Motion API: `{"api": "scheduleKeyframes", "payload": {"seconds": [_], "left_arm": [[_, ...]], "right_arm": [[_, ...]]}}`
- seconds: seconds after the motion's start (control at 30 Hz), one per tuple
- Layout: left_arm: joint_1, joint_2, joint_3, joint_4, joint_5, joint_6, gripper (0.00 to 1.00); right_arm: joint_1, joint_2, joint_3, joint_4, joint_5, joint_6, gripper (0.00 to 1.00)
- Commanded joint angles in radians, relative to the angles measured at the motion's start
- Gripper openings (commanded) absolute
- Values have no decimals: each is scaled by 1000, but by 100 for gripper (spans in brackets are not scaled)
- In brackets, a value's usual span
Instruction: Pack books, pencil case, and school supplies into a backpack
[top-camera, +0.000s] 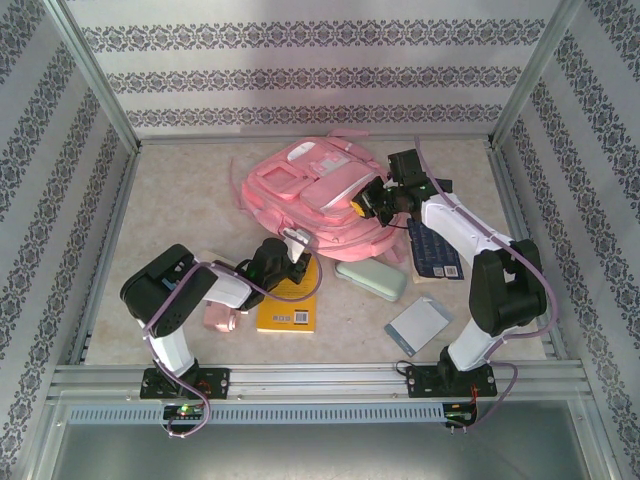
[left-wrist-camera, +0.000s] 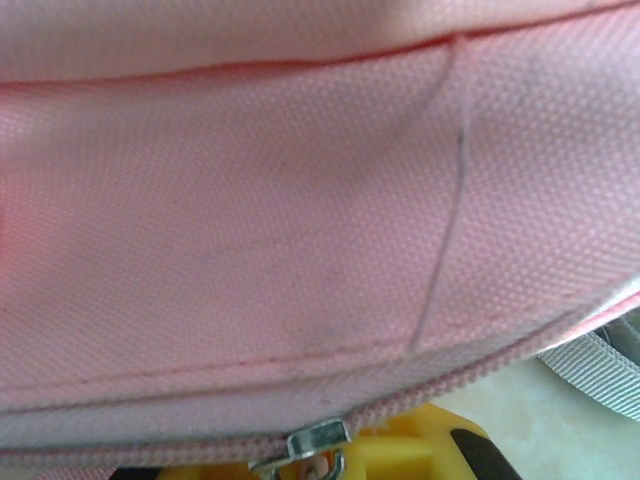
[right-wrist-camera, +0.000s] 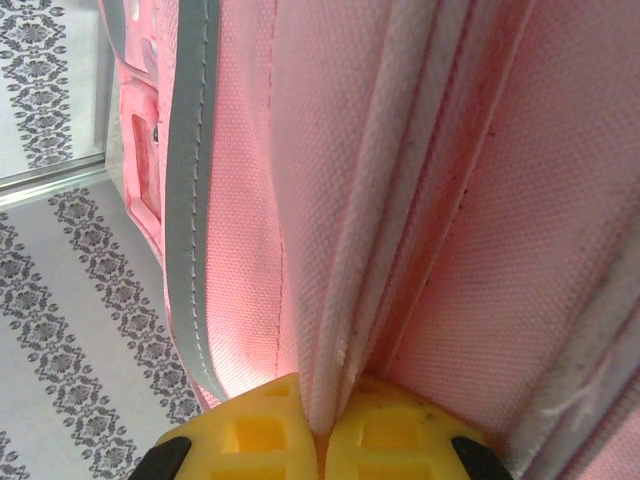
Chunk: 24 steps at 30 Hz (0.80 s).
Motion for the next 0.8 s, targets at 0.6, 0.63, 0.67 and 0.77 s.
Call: {"api": "scheduleKeyframes", "payload": {"seconds": [0.6, 0.63, 0.67, 0.77], "left_arm": [[-112, -78, 30, -81, 103, -7, 0], [-117, -78, 33, -81, 104, -8, 0], [-121, -75, 39, -81, 109, -8, 0], [-132, -69, 62, -94, 127, -13, 0]], "right_arm": [[25, 27, 27, 60, 98, 56, 0], [26, 27, 26, 62, 100, 57, 0], [28, 28, 24, 65, 102, 59, 0], [30, 30, 16, 79, 103, 67, 0]]}}
